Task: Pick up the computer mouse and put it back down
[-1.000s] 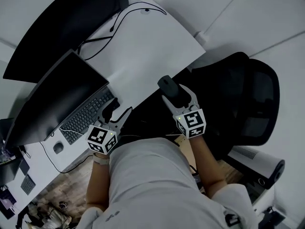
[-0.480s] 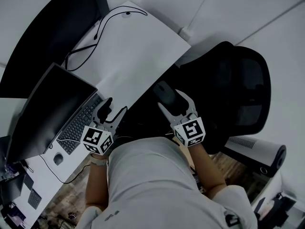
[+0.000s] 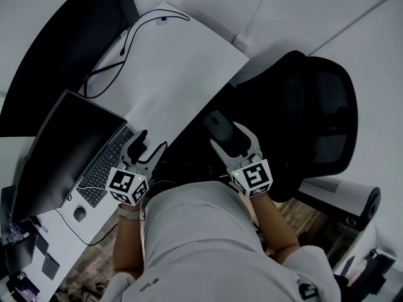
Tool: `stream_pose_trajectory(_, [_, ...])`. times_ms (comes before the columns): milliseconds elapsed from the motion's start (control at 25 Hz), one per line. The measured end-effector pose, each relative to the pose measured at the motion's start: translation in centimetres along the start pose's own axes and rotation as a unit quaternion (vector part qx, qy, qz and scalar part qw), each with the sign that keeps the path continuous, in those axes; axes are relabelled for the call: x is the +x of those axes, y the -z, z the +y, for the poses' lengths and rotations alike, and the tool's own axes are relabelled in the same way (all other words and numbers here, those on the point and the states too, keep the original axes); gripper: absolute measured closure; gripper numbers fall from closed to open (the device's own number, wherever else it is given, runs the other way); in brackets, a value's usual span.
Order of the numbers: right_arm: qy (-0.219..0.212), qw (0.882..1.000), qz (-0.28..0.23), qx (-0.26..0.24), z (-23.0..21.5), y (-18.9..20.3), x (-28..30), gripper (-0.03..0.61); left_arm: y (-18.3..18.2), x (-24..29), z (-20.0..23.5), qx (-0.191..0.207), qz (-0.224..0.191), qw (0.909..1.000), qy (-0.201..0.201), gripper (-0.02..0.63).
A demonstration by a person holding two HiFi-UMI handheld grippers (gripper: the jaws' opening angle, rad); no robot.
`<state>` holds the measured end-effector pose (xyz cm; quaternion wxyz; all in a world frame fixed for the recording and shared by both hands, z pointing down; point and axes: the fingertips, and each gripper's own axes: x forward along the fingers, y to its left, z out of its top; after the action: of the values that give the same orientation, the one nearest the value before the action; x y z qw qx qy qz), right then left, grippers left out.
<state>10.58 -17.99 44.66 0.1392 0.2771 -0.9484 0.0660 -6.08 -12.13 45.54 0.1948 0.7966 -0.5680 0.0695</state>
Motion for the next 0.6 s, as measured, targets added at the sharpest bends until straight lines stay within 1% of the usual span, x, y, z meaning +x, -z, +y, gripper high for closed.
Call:
stream_pose_trajectory(200, [-0.003,1.000,0.009,0.005,-0.1,0.8,0.7,0.288,0.5,-0.6,0.4,-0.004,0.004,0.9999,-0.011,0.331])
stream_pose_trajectory(400, [-0.014,1.000,0.018,0.008,0.0,1.5,2.0,0.288,0.9,-1.6,1.0,-0.012,0.004,0.9994,-0.031,0.337])
stream_pose_trajectory(600, [-0.027,0.999,0.027,0.002,0.3,1.8,3.9,0.288,1.4,-3.0,1.8,-0.021,0.005,0.9984,-0.052,0.339])
